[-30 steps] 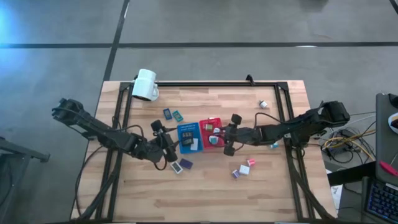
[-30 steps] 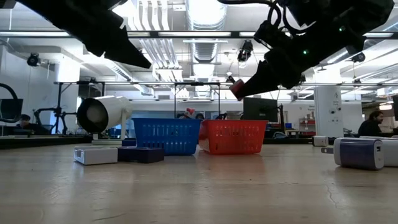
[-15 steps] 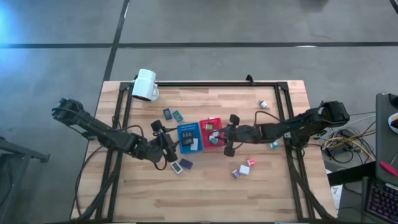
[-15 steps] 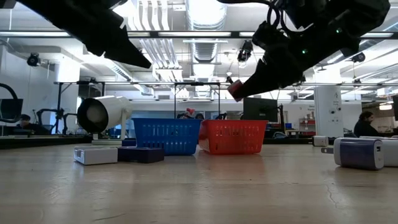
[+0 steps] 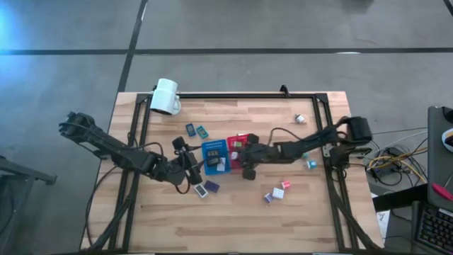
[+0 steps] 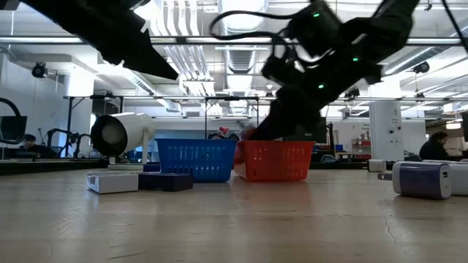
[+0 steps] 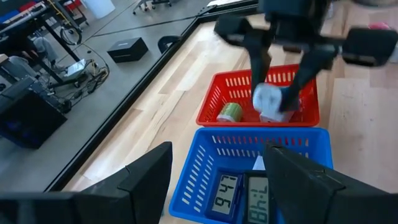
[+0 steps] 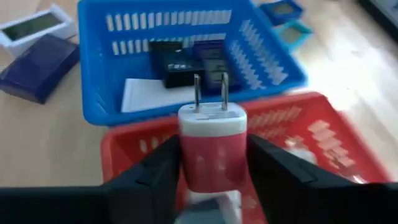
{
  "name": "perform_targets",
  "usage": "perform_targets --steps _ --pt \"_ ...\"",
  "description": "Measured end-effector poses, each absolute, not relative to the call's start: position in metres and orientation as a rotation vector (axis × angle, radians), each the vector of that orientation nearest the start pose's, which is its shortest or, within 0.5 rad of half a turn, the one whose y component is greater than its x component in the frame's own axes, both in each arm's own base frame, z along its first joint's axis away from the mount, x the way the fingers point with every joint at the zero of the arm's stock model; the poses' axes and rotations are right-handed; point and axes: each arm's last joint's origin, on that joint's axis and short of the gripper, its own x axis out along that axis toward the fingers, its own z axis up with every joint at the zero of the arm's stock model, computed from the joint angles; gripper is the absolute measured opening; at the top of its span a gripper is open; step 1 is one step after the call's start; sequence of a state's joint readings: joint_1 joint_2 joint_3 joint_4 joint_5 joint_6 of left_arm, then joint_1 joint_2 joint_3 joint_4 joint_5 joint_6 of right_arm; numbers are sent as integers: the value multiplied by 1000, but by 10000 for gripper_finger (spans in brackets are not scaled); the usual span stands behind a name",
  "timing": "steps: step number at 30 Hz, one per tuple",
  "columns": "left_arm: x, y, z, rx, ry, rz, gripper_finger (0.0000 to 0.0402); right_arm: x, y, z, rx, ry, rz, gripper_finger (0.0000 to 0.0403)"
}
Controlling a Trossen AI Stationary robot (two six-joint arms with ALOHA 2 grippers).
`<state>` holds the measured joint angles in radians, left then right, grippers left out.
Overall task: Pick & Place Office items
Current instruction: Put the top pink charger adapter into the red bin, then put the left white black charger into the red bin
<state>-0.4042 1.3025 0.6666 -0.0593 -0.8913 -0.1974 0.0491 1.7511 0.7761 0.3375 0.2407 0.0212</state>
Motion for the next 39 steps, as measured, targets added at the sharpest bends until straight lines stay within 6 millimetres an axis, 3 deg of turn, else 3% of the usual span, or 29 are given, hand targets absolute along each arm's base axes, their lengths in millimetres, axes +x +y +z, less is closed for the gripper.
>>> perform_targets --steps 6,17,28,33,39 --pt "238 -77 205 232 512 507 252 355 5 134 -104 787 -191 214" --pt "237 -77 205 226 512 508 252 361 3 158 -157 777 -224 232" --pt "236 -77 202 229 520 510 252 342 2 197 -150 857 -246 247" --pt "236 -77 201 223 530 491 252 320 4 220 -145 1014 -312 247" --pt "228 -77 210 198 593 416 252 293 17 249 -144 1067 -376 249"
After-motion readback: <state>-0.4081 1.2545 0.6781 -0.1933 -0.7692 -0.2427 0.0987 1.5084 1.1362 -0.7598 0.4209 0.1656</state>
